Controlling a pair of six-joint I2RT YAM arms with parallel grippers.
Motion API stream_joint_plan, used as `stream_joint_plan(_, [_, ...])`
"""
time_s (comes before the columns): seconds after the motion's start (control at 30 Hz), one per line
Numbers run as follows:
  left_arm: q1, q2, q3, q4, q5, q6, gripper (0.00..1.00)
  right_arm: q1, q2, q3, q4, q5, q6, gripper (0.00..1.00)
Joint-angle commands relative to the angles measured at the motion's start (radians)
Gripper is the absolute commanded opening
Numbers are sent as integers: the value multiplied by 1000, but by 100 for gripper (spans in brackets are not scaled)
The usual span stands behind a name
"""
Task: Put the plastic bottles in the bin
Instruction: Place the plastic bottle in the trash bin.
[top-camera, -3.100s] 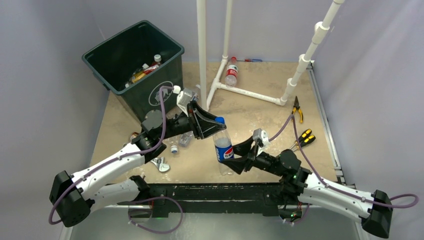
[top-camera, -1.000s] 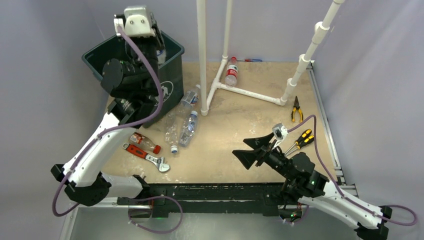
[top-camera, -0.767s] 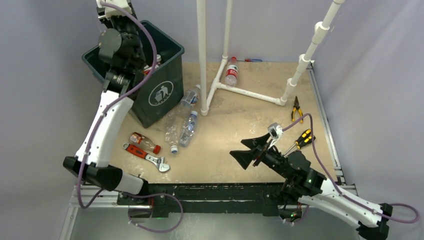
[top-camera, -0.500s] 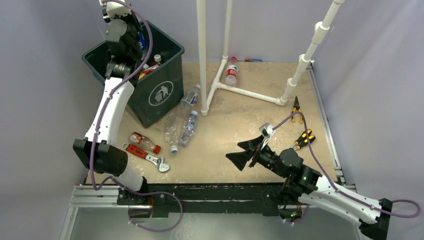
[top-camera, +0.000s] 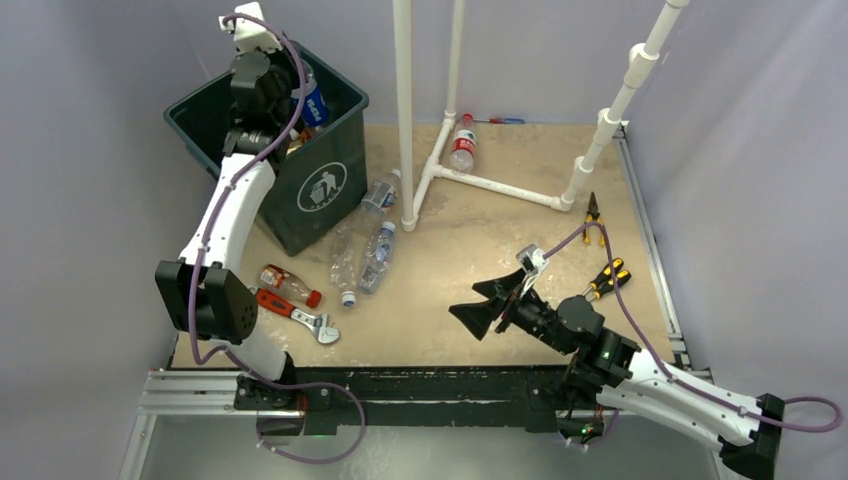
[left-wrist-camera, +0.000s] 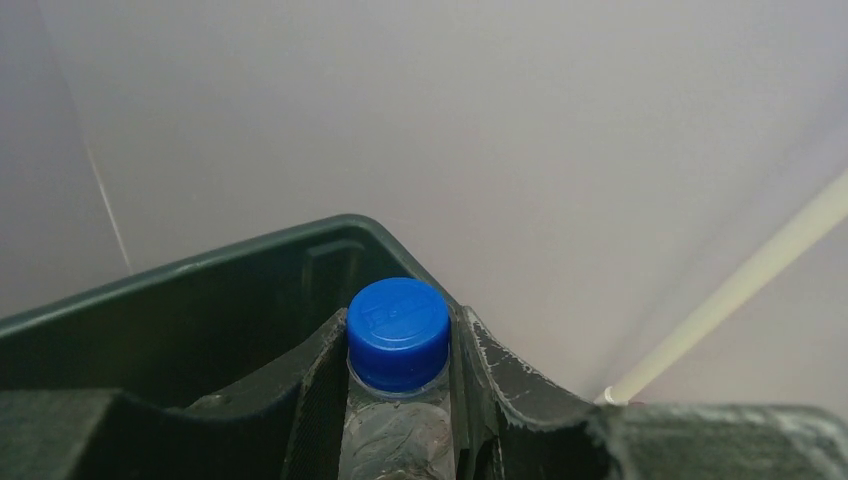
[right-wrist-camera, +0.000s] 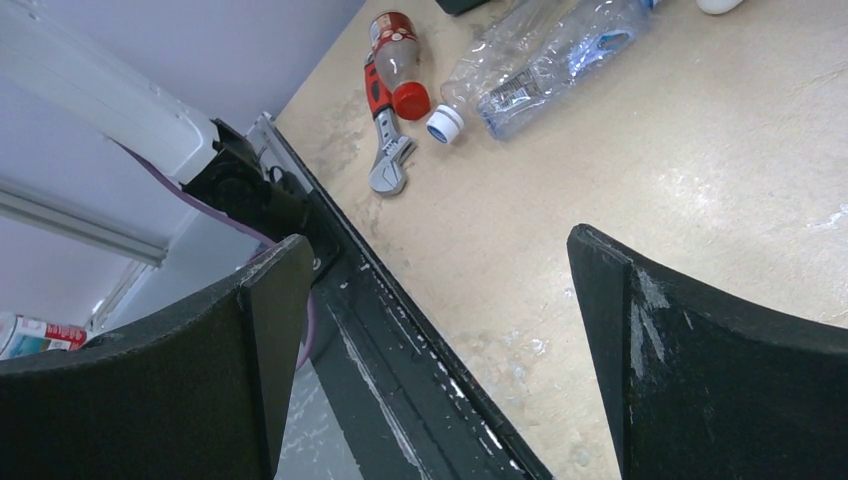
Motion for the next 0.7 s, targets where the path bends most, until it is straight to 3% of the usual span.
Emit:
stream_joint_plan(0.0, [0, -34, -98, -26, 51, -62, 0, 2, 8, 36, 46, -8, -16, 99])
stream_joint_plan(0.27, [0, -95, -238, -51, 105, -124, 0, 2, 10, 54, 37, -20, -23, 99])
stream_joint_plan(0.37, [0, -189, -261, -20, 94, -134, 0, 2, -17, 54, 16, -17, -18, 99])
stream_joint_plan(0.53, [0, -207, -155, -217, 123, -122, 0, 1, -48, 57, 0, 9, -17, 99])
stream_joint_plan(0.67, [0, -200, -236, -280, 105, -131, 0, 1, -22, 102, 8, 71, -15, 99])
